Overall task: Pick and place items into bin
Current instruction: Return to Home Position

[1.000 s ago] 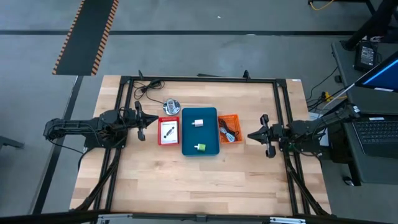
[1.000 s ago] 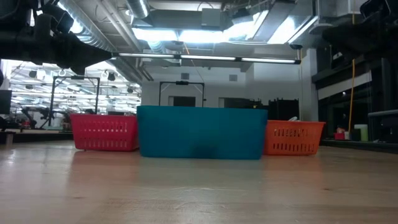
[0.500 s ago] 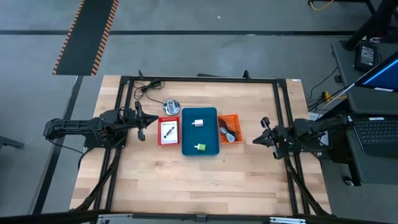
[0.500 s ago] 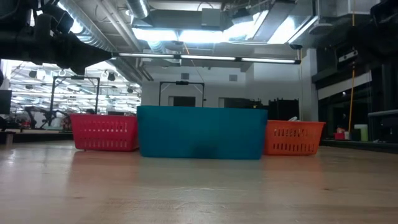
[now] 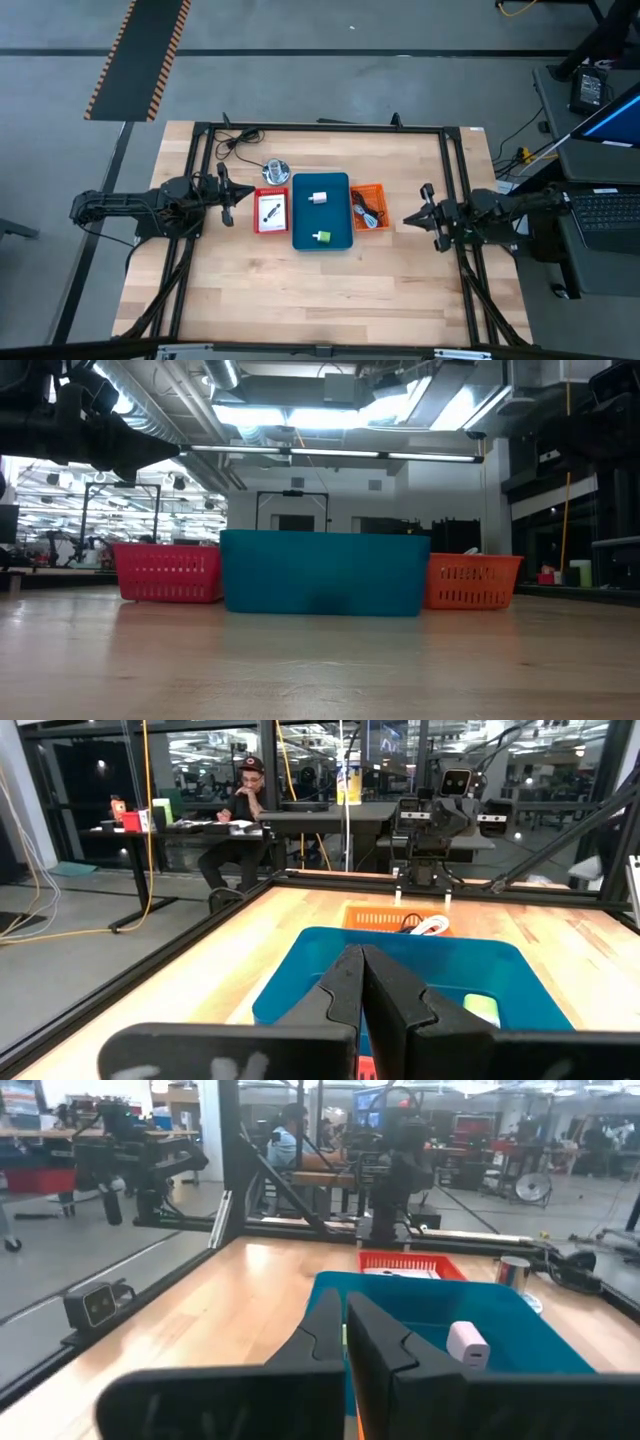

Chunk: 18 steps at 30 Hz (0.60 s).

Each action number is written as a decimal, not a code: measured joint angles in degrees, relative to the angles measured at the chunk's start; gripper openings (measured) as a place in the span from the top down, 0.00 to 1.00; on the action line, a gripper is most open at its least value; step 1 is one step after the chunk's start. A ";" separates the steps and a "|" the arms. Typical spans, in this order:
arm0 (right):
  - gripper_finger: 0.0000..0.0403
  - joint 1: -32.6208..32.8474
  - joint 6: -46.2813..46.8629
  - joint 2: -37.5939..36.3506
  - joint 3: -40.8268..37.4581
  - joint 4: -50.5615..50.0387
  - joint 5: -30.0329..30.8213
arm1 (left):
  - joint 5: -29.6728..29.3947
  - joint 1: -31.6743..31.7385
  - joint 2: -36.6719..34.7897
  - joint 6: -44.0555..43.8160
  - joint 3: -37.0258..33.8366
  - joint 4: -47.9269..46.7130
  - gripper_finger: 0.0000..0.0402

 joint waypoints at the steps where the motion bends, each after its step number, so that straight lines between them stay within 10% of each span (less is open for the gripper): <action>1: 1.00 -0.18 0.57 0.05 0.00 0.00 0.01 | 0.01 0.00 0.00 0.00 0.00 0.00 0.99; 18: 1.00 -0.25 0.51 0.17 0.00 0.04 0.00 | 0.00 0.00 0.00 0.00 0.00 0.00 0.99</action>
